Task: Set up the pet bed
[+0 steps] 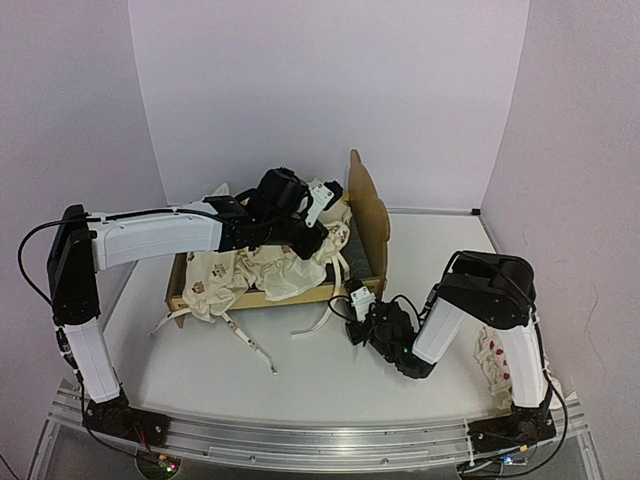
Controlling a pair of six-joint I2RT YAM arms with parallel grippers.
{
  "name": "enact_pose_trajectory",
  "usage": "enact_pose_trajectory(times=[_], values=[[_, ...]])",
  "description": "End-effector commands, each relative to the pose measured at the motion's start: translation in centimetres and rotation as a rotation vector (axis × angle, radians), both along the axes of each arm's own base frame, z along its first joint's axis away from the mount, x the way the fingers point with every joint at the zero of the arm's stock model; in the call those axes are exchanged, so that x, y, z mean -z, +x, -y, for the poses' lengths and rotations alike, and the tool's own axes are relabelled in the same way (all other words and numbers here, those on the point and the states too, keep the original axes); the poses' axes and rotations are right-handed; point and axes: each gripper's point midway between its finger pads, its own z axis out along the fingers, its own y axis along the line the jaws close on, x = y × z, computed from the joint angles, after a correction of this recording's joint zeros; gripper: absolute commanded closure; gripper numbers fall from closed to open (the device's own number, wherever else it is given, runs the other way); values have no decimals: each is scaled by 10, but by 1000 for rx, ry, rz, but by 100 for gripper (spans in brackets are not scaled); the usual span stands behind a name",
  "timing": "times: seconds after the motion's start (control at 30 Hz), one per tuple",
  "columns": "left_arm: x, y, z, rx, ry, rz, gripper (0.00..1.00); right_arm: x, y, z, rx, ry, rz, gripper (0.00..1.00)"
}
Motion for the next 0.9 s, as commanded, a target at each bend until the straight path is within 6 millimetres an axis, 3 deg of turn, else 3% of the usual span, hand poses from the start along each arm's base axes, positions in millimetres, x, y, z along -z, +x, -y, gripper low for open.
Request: enact_pose_trajectory(times=[0.0,0.23,0.63,0.87], values=[[-26,3,0,-16,-50,22,100,-5,-24,2,-104,17,-49,100],[-26,1,0,-11,-62,10,96,-14,-50,2,-207,78,-109,100],[-6,4,12,-31,-94,-70,88,-46,-106,1,-413,223,-280,100],[13,4,34,11,-112,-154,79,-54,-133,16,-441,256,-389,100]])
